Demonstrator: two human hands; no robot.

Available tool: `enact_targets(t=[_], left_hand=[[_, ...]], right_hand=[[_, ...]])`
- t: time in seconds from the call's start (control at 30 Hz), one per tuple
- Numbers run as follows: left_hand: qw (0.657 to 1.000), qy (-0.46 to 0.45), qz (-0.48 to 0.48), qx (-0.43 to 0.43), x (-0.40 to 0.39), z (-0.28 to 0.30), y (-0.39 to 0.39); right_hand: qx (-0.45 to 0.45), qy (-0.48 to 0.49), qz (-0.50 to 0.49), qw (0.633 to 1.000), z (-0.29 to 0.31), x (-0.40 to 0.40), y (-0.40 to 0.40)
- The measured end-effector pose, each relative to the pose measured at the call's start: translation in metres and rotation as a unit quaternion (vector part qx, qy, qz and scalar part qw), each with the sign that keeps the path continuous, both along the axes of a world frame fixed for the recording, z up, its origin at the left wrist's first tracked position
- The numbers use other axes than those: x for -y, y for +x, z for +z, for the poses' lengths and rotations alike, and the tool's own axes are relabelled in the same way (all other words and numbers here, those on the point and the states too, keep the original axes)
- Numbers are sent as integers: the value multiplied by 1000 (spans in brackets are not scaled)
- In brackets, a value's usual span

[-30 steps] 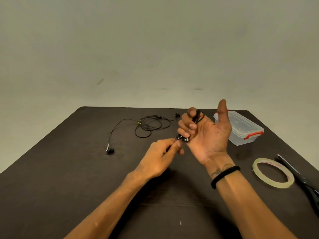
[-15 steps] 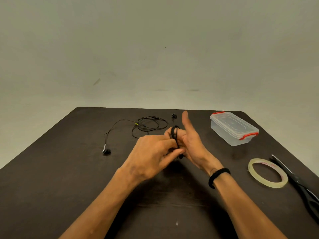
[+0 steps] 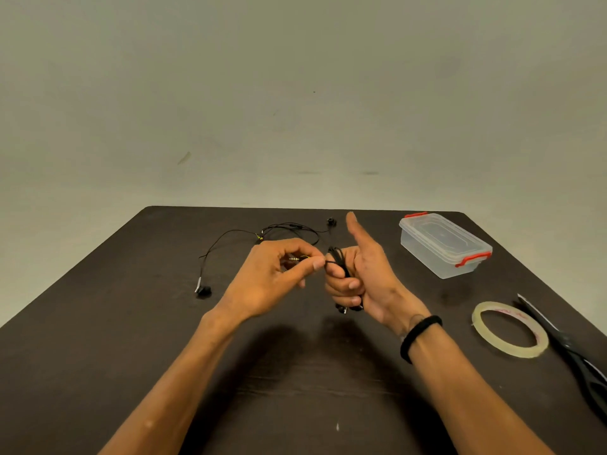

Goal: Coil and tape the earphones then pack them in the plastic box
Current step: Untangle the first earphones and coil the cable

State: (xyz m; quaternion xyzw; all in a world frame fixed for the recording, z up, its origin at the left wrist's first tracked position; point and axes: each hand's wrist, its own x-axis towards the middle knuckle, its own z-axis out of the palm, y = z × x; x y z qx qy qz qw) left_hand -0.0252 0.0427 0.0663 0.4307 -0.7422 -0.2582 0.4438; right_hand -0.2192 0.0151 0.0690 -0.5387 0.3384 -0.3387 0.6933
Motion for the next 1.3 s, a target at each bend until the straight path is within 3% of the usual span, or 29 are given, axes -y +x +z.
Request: enact_targets(t=[0.13, 0.27, 0.33, 0.43, 0.5, 0.6, 0.83, 0.93, 1.03, 1.13, 1.23, 1.3], left_hand=[[999, 22, -19, -15, 4, -6, -1], [986, 72, -20, -151, 3, -11, -7], [959, 134, -23, -249, 1, -12, -13], [882, 244, -67, -398, 1, -14, -18], [843, 294, -91, -441, 1, -14, -18], [816, 334, -113, -459, 0, -12, -16], [818, 350, -117, -441, 1, -7, -4], [844, 342, -114, -396, 3, -10, -1], [904, 262, -37, -336, 4, -14, -6], [951, 169, 70, -250, 5, -18, -13], [973, 71, 147, -161, 9, -21, -11], [976, 20, 182, -119, 8, -22, -11]], right_hand=[[76, 62, 3, 995, -1, 3, -1], [124, 91, 11, 988, -1, 3, 2], [158, 100, 28, 982, 0, 1, 5], [201, 101, 45, 973, 0, -2, 9], [223, 109, 58, 967, 0, -4, 11], [239, 117, 79, 961, -1, -4, 12], [189, 88, 103, 973, 0, -6, 11], [118, 52, 59, 990, -2, -5, 13], [2, -31, -47, 998, -5, -5, 18], [-62, -117, -116, 984, -8, -8, 24], [-123, -192, -157, 961, -9, -11, 28], [-118, -194, -167, 960, -10, -11, 31]])
